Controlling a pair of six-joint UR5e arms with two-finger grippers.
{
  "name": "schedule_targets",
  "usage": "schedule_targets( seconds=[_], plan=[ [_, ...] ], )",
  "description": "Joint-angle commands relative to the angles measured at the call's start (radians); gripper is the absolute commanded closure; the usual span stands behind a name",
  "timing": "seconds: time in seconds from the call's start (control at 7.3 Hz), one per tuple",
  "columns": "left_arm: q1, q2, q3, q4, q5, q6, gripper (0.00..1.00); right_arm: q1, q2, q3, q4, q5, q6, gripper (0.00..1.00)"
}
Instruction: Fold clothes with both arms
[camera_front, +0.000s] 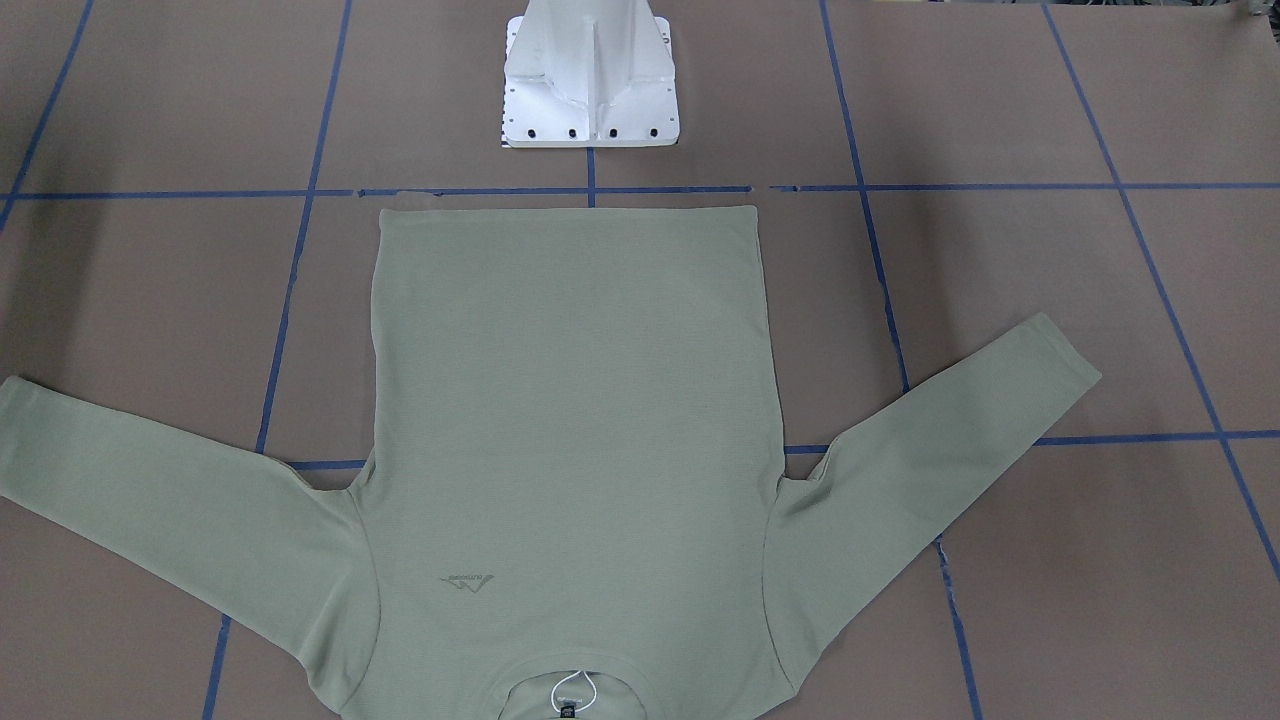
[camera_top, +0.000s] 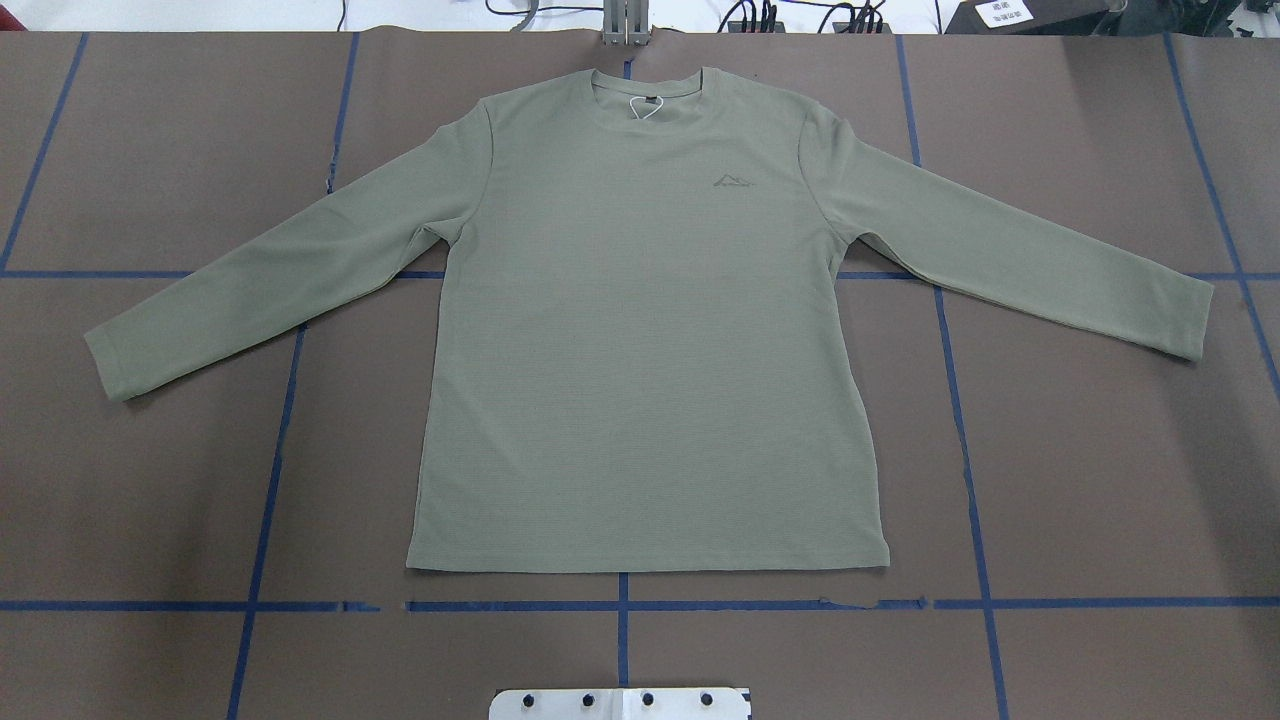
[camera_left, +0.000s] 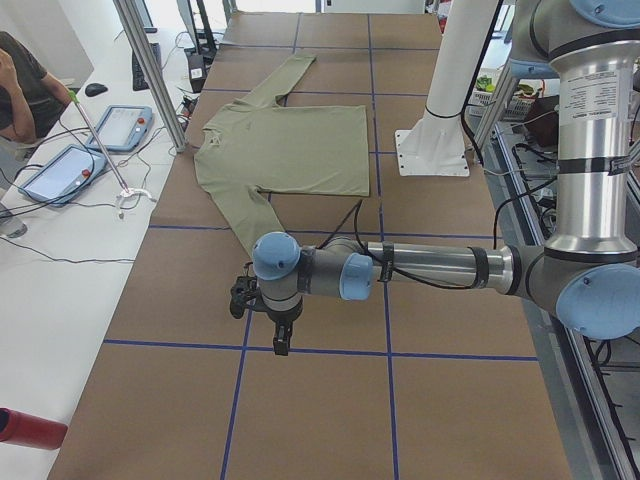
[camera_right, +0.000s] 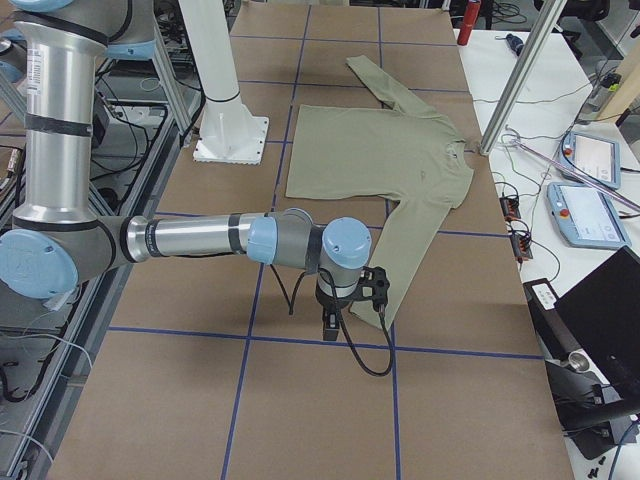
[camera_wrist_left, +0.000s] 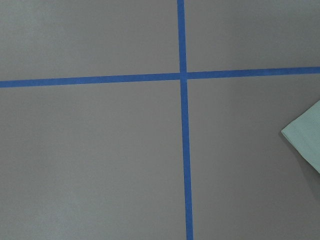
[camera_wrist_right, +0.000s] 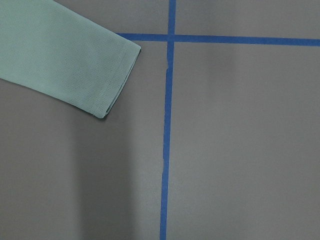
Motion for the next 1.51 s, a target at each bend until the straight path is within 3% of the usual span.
schedule_targets(
  seconds=[0.0, 0.27, 0.41, 0.82, 1.1, 1.23, 1.37],
  plan=[
    [0.004, -0.08, 0.002, -0.005, 0.009, 0.0, 0.0, -0.032, 0.005, -0.006, 0.114, -0.001, 0.001, 0.0],
    [0.02, -0.123, 0.009, -0.032, 0.009, -0.001, 0.0, -0.043, 0.031, 0.002, 0.159, 0.017, 0.017, 0.0],
    [0.04, -0.122, 0.009, -0.076, 0.0, -0.007, 0.0, -0.049, 0.04, -0.06, 0.187, 0.017, 0.019, 0.0],
    [0.042, -0.122, 0.012, -0.2, -0.004, -0.018, 0.0, -0.087, 0.052, -0.263, 0.501, 0.046, 0.05, 0.0],
    [0.047, -0.12, 0.018, -0.202, -0.001, -0.018, 0.0, -0.171, 0.058, -0.376, 0.784, 0.036, 0.245, 0.0],
    [0.047, -0.119, 0.022, -0.206, 0.0, -0.016, 0.0, -0.208, 0.081, -0.419, 0.869, 0.033, 0.36, 0.0],
    [0.047, -0.119, 0.024, -0.206, -0.002, -0.016, 0.0, -0.259, 0.125, -0.45, 0.88, 0.017, 0.41, 0.0]
  ],
)
